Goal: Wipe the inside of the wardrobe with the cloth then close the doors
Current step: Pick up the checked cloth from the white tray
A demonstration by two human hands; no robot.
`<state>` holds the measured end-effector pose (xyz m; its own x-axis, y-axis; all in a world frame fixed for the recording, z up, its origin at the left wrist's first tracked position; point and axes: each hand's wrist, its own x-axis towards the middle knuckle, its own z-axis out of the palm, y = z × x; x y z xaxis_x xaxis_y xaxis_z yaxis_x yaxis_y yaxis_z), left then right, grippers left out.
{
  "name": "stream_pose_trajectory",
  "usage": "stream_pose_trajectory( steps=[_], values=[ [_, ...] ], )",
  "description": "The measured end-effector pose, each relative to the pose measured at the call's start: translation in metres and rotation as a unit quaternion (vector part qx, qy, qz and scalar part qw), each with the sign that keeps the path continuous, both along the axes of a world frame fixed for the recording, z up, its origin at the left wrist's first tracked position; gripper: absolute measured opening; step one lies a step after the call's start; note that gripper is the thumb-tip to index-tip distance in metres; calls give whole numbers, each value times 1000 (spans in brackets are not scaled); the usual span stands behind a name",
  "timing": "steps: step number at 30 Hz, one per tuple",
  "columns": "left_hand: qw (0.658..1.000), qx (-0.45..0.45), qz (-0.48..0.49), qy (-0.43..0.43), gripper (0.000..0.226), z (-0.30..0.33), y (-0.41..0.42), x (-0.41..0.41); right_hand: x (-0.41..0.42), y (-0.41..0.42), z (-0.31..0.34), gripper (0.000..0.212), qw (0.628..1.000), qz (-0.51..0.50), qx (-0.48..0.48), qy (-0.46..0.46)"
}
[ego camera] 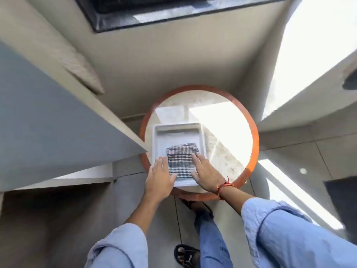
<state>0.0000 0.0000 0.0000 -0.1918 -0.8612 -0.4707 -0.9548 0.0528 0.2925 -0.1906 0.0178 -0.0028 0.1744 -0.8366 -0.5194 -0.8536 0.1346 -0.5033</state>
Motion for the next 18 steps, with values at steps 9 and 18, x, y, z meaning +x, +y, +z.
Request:
stream_pose_trajectory(
  steps=[9,18],
  values=[
    [987,122,95,35,75,-98,-49,-41,4,-51,-86,74,989,-108,100,-9],
    [939,131,264,176,70,-124,-73,-36,26,-69,-112,72,975,-210,71,6]
  ],
)
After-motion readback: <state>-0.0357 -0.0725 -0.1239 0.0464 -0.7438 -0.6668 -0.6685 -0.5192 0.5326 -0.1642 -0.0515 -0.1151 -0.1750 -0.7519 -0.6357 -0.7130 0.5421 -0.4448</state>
